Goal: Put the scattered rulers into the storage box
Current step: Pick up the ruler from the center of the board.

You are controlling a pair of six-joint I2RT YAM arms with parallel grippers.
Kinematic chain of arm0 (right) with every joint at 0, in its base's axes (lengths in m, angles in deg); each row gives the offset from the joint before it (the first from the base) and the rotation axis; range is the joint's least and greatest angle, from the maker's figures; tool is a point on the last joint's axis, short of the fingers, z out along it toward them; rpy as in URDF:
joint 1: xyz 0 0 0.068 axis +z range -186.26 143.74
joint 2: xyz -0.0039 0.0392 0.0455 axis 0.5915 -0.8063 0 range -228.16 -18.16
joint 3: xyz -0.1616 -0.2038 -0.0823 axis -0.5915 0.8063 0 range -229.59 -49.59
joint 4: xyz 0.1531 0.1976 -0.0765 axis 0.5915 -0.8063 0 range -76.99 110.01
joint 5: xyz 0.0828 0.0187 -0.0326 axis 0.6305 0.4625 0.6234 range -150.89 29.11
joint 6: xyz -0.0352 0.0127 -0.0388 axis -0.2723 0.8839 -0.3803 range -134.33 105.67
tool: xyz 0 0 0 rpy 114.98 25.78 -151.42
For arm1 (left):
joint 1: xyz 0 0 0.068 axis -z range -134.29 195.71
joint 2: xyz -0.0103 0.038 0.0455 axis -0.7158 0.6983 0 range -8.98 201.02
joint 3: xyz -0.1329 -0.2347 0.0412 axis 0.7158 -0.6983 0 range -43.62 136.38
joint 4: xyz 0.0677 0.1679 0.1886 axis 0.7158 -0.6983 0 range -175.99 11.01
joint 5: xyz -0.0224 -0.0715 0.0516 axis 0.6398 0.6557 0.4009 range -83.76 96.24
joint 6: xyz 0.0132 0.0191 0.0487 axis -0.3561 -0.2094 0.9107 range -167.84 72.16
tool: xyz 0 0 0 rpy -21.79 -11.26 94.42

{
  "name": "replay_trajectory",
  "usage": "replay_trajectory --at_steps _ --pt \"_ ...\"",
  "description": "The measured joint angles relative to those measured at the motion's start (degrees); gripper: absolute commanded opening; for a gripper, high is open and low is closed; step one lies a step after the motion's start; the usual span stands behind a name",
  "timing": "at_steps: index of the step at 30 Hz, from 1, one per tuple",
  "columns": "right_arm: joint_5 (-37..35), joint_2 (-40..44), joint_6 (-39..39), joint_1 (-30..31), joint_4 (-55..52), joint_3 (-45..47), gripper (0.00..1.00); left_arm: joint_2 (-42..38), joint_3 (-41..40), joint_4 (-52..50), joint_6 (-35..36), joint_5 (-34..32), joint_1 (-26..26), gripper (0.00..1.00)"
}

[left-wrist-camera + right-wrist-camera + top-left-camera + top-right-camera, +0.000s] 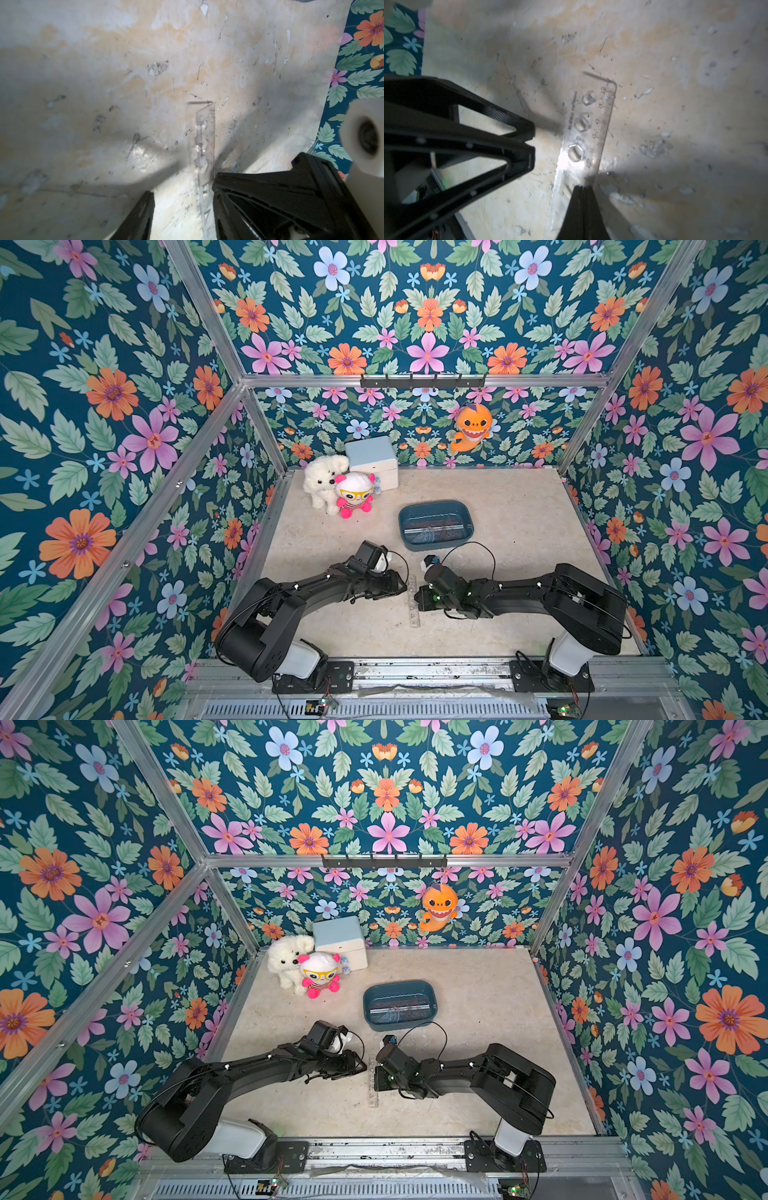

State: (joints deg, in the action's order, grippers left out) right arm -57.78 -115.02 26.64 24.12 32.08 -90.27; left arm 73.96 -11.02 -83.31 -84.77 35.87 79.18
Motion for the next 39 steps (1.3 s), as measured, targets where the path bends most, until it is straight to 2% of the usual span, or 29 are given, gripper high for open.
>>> replay_trajectory --at_steps 15,21,25,37,39 --pt "1.2 -1.6 0.1 -0.2 5.0 0.9 0.0 3.6 -1.0 7.3 -0.7 3.4 1.2 0.5" --pt "2.0 -2.3 0.5 -0.7 7.3 1.3 0.0 3.8 -2.0 9.2 -1.7 3.4 2.0 0.44" --pt "2.5 -2.7 0.5 -0.9 8.2 1.4 0.0 3.8 -2.2 9.8 -2.1 2.8 2.4 0.37" --pt "3.1 -2.5 0.9 -1.3 8.7 1.9 0.0 5.7 -1.2 10.4 -2.8 1.4 4.2 0.01" --pt "2.9 -1.3 0.9 -1.5 7.2 2.2 0.0 5.9 -0.5 9.9 -2.4 1.7 4.5 0.0"
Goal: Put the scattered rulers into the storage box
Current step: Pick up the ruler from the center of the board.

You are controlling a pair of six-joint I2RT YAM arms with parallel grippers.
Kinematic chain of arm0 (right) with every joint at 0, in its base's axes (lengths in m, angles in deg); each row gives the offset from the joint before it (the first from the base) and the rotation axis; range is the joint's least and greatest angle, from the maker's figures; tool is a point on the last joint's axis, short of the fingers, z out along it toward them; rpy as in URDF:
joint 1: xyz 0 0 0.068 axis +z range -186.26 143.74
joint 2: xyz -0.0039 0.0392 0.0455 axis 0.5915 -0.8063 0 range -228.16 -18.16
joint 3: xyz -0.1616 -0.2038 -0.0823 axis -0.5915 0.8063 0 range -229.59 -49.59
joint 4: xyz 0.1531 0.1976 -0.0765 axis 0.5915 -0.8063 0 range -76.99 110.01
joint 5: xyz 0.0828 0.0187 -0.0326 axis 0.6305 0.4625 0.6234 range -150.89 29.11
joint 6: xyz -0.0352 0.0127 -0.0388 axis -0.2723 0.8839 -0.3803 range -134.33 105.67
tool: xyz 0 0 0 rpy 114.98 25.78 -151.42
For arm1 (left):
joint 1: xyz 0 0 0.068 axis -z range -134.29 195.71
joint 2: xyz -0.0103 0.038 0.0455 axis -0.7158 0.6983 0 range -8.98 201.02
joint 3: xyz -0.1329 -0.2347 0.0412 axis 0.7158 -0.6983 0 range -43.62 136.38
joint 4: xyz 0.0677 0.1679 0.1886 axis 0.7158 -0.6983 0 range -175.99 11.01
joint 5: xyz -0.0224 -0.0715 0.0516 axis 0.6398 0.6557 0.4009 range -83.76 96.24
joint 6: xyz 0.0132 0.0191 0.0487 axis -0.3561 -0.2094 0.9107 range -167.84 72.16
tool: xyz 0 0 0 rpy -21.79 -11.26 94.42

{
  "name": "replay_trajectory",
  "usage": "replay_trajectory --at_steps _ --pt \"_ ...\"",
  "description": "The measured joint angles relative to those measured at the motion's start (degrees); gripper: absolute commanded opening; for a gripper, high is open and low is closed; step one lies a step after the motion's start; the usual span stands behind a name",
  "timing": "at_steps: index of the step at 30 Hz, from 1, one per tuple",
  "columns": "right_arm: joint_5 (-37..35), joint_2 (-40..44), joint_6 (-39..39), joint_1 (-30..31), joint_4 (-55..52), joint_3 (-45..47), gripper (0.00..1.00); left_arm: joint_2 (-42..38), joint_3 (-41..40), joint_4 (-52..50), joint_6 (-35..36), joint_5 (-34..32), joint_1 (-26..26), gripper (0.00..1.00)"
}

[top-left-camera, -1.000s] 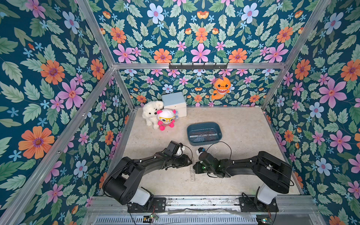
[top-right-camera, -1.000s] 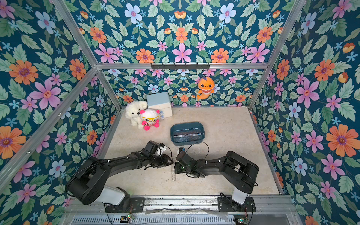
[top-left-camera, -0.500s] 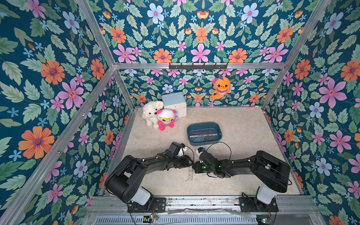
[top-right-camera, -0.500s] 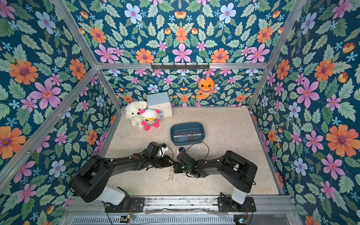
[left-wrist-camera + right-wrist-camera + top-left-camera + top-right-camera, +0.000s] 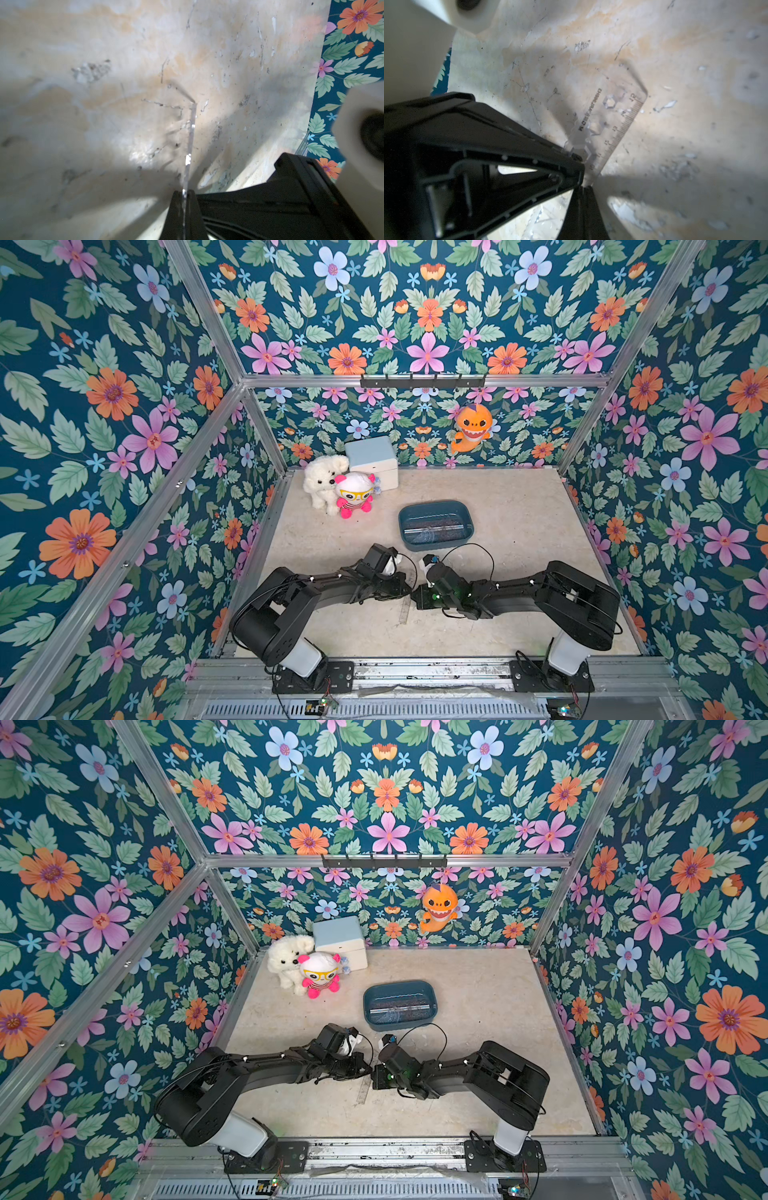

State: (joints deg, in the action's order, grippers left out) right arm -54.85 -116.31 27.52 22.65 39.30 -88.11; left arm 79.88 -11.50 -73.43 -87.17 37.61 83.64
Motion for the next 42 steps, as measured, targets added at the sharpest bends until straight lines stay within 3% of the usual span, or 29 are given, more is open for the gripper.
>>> replay_trajectory --at_steps 5,10,14,20,28,42 --pt "3.1 10.2 -1.7 -4.8 -5.0 1.4 0.04 -1.9 5.3 -10.8 3.4 -0.3 0.4 0.0" --pt "12.6 17.5 -4.5 -15.4 -6.1 3.4 0.23 -3.8 14.9 -17.7 8.6 3.6 -0.4 0.0" --pt "22.6 21.9 -5.6 -23.5 -5.4 4.3 0.45 -3.1 20.5 -20.7 12.1 9.7 -1.6 0.0" --pt "34.6 24.9 -4.8 -32.8 -0.5 5.8 0.6 -0.6 25.7 -22.3 16.5 17.8 -2.2 0.0" --pt "44.3 22.0 -1.9 -34.2 8.1 6.2 0.57 0.1 26.8 -21.8 18.7 26.2 -2.3 0.0" --pt "50.4 17.8 5.4 -33.7 21.7 7.6 0.25 -0.4 25.1 -20.0 18.4 29.2 -2.3 0.0"
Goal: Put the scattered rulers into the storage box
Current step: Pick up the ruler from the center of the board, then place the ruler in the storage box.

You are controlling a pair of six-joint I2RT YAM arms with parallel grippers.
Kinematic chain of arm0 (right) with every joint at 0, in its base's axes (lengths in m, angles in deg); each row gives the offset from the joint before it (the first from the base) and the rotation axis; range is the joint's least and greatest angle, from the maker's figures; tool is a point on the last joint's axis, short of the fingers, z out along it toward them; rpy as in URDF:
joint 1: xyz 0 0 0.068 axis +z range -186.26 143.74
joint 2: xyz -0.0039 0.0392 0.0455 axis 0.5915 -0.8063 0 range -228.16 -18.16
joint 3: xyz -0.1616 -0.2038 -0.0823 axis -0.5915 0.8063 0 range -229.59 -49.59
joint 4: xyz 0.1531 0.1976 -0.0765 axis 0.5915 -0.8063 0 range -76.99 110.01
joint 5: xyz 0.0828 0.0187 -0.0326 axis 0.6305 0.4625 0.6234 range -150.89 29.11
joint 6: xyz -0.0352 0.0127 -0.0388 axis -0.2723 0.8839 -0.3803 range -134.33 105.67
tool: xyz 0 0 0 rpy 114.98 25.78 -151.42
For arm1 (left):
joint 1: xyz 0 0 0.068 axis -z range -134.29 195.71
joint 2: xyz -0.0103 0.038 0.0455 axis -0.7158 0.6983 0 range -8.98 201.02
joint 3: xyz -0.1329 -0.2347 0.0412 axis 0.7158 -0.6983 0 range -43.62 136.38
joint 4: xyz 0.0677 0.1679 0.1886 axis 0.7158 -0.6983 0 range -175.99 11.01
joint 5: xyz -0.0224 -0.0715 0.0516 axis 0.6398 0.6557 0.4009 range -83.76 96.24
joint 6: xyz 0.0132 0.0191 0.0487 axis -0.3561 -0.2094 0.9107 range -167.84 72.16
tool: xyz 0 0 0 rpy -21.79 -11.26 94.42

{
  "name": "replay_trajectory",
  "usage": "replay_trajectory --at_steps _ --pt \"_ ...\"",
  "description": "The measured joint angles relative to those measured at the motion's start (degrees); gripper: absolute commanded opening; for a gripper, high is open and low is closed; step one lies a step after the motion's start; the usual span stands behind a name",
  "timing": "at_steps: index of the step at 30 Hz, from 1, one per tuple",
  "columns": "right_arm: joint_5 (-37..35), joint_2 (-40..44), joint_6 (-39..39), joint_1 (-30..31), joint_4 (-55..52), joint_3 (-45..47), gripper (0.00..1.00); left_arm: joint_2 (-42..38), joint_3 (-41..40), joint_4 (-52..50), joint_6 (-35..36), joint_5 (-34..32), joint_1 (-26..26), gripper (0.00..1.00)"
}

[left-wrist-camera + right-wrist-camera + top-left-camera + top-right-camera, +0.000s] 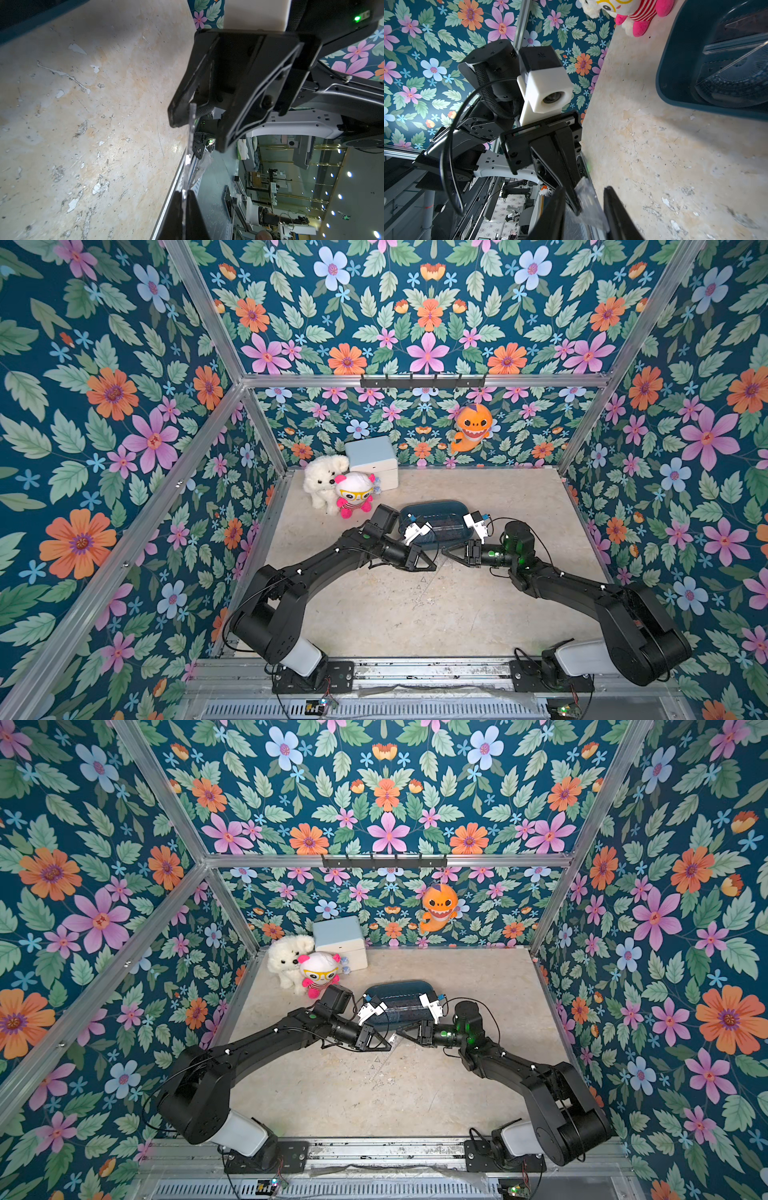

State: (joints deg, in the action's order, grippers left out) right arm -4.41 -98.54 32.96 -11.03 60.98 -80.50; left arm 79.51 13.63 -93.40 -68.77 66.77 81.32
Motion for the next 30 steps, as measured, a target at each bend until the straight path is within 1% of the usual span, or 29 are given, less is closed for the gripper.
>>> replay_trajectory --at_steps 4,5,7,9,10,11,12,14,15,17,20,22,24,27,30 --pt "0.3 -0.4 0.9 0.0 1.1 0.1 0.21 0.0 0.0 0.9 -0.2 0.5 0.0 0.0" --pt "0.4 -0.5 1.0 0.0 1.2 0.1 0.18 0.0 0.0 1.0 -0.2 0.6 0.0 0.0" --pt "0.4 -0.6 1.0 0.0 1.6 0.2 0.09 0.0 0.0 1.1 -0.2 0.8 0.0 0.0" --pt "0.7 -0.6 1.1 0.0 2.2 0.4 0.04 0.1 0.0 1.1 -0.6 0.8 0.0 0.0" --pt "0.7 -0.6 1.2 0.0 2.5 0.4 0.01 0.1 -0.1 1.1 -1.0 0.9 0.0 0.05" --pt "0.6 -0.6 1.2 0.0 2.8 0.4 0.0 0.1 0.0 1.2 -1.0 0.9 -0.1 0.16" --pt "0.5 -0.6 1.3 0.0 2.9 0.4 0.0 0.0 0.0 1.1 -1.0 0.8 -0.1 0.3" --pt "0.3 -0.3 1.6 0.0 2.0 -0.3 0.0 -0.1 0.6 0.6 -0.9 -0.5 -0.1 0.54" --pt "-0.9 0.0 1.2 0.0 0.9 -1.0 0.0 -0.1 1.3 0.0 -0.5 -1.7 -0.2 0.64" --pt "-3.8 0.6 -0.2 -0.5 -2.2 -2.9 0.0 -0.2 3.0 -1.8 0.4 -5.4 -1.0 0.75" --pt "-11.7 0.1 -2.1 -1.7 -6.3 -6.1 0.0 -0.9 5.6 -5.0 1.5 -16.0 -4.2 0.83" --pt "-15.9 -1.9 -2.3 -2.5 -7.3 -8.2 0.0 -2.3 6.5 -6.3 1.5 -23.4 -6.6 0.86" --pt "-22.0 -5.5 -2.3 -3.0 -7.7 -11.0 0.0 -3.7 7.3 -6.9 1.7 -31.6 -7.9 0.89" --pt "-28.1 -11.0 -1.9 -3.1 -7.4 -14.9 0.0 -5.1 8.1 -7.3 2.3 -40.6 -8.3 0.91" --pt "-33.3 -17.7 -0.4 -3.1 -5.2 -18.4 0.0 -5.2 8.3 -7.5 3.0 -46.2 -8.7 0.91"
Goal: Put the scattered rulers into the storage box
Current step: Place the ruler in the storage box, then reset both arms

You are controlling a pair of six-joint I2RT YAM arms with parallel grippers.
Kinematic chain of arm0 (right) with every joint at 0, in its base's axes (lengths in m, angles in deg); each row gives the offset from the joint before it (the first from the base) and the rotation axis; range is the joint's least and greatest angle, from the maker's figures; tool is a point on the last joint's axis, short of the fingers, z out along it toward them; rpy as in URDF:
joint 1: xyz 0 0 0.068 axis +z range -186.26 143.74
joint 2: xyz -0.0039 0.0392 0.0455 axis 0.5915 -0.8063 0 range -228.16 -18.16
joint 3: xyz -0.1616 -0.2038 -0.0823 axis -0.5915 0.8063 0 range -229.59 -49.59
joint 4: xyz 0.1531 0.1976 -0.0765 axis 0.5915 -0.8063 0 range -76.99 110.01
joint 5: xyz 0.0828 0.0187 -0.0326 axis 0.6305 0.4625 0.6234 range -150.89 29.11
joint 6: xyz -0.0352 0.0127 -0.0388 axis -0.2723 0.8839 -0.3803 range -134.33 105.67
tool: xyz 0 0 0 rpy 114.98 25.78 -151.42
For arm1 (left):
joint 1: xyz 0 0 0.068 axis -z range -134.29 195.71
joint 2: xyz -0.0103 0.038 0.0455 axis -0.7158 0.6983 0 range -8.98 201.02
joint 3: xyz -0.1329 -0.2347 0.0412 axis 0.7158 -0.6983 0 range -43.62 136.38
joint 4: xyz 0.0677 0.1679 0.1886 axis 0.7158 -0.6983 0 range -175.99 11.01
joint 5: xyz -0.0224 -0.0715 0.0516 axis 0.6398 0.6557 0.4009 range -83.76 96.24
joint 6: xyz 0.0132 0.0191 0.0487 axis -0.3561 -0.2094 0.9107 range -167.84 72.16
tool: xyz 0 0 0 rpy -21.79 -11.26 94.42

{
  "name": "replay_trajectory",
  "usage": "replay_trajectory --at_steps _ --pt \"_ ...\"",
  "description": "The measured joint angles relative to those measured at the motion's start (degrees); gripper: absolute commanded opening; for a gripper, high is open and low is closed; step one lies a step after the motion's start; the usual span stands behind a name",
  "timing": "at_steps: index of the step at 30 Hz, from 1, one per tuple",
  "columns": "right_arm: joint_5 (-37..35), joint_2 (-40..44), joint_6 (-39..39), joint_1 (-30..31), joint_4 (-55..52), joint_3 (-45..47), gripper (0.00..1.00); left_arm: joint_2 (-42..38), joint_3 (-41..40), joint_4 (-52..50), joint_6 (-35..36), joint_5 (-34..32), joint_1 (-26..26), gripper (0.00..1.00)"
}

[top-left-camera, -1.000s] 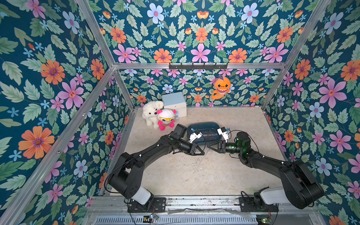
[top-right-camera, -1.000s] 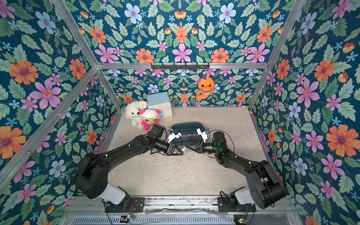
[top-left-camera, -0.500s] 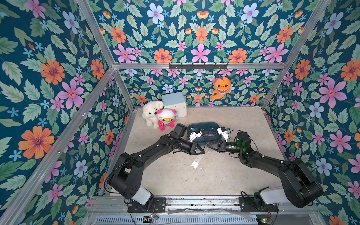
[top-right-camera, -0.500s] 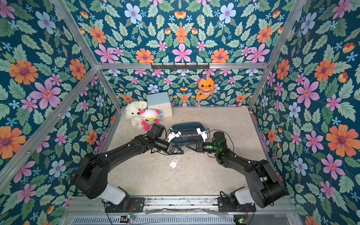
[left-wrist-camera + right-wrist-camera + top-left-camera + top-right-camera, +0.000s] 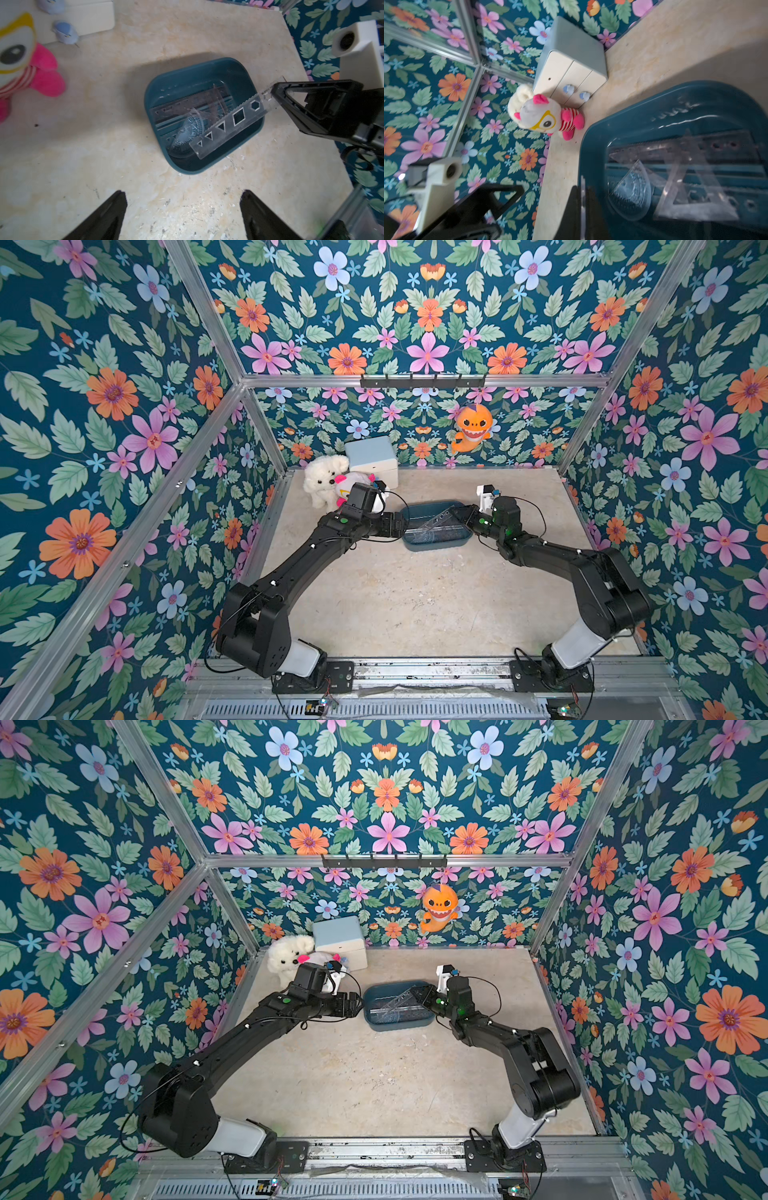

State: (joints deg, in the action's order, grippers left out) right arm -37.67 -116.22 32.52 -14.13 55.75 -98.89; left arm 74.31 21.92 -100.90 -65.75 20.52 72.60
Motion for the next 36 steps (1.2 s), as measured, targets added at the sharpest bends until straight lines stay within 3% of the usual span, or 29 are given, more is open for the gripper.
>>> replay_trajectory --at_steps 4,10,15,22,25,31,36 --pt "-3.8 -7.3 1.5 0.4 0.1 -5.2 0.0 0.2 -0.7 -0.2 0.0 -5.4 -0.6 0.94" --pt "-3.8 -12.1 1.5 2.7 -1.0 -9.7 0.01 0.8 -1.4 -0.6 0.0 -6.9 -1.4 0.96" --pt "-3.8 -12.0 0.6 3.0 -4.6 -10.0 0.43 1.3 -1.4 -0.5 0.0 -7.8 -2.1 0.99" --pt "-5.4 -5.5 -5.1 1.7 -17.3 -13.8 0.67 0.0 -2.2 0.5 -0.7 -8.8 -3.0 0.99" --pt "-7.0 -2.5 -8.0 0.7 -22.9 -15.6 0.84 -1.9 -3.6 2.3 -1.3 -10.6 -3.2 0.99" --pt "-8.8 1.5 -13.3 -0.3 -32.0 -14.7 0.86 -4.8 -7.4 6.8 -0.8 -14.0 -3.1 0.99" --pt "-17.0 17.2 -20.8 -0.6 -35.4 -4.9 0.99 -7.2 -17.3 15.8 -0.6 -23.3 -3.0 0.99"
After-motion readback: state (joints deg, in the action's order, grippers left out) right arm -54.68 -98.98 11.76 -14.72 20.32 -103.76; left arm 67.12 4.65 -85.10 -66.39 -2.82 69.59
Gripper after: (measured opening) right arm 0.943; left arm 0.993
